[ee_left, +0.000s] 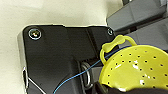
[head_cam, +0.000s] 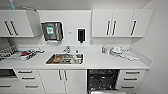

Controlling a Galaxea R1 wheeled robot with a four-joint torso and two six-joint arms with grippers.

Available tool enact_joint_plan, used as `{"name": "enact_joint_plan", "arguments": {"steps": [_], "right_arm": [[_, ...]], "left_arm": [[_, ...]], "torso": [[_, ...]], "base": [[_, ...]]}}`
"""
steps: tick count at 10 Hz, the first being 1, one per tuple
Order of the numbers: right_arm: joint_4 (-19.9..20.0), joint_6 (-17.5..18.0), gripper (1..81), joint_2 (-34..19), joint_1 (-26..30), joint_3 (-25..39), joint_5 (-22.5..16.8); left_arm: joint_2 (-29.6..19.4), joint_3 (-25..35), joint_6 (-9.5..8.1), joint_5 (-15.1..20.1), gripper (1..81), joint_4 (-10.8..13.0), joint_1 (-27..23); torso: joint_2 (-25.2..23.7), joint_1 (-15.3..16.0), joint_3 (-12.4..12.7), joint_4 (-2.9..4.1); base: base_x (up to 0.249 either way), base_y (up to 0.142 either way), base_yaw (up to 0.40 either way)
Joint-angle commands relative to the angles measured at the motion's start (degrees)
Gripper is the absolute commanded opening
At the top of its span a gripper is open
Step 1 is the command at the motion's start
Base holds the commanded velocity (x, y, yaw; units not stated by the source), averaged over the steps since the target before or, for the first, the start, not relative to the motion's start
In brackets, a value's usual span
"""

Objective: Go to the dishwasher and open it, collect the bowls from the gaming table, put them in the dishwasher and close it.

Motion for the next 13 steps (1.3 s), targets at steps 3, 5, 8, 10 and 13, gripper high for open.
{"name": "enact_joint_plan", "arguments": {"steps": [3,5,8,10,13], "right_arm": [[-0.90,0.03,1.0,-1.43,2.94,1.03,-0.22],[-0.90,0.03,1.0,-1.43,2.86,1.03,-0.22],[-0.90,0.03,1.0,-1.43,2.85,0.94,-0.22],[-0.90,0.03,1.0,-1.34,2.77,0.85,-0.22],[-0.90,0.03,1.0,-1.25,2.68,0.76,-0.22]], "left_arm": [[-1.51,0.40,-0.05,0.93,1.0,-0.03,-3.02],[-1.51,0.40,-0.05,0.93,1.0,-0.03,-2.94],[-1.51,0.40,-0.04,0.93,1.0,-0.04,-2.94],[-1.42,0.40,0.04,0.93,1.0,-0.03,-2.94],[-1.51,0.40,0.04,0.93,1.0,-0.03,-2.94]], "torso": [[0.00,0.01,0.00,0.00],[0.00,0.01,0.00,0.00],[0.00,0.01,0.00,0.00],[0.00,0.01,0.00,0.00],[0.00,0.01,0.00,0.00]], "base": [[0.108,0.000,0.000],[0.108,0.000,0.000],[0.108,0.000,0.000],[0.108,0.000,0.000],[0.108,0.000,0.000]]}}
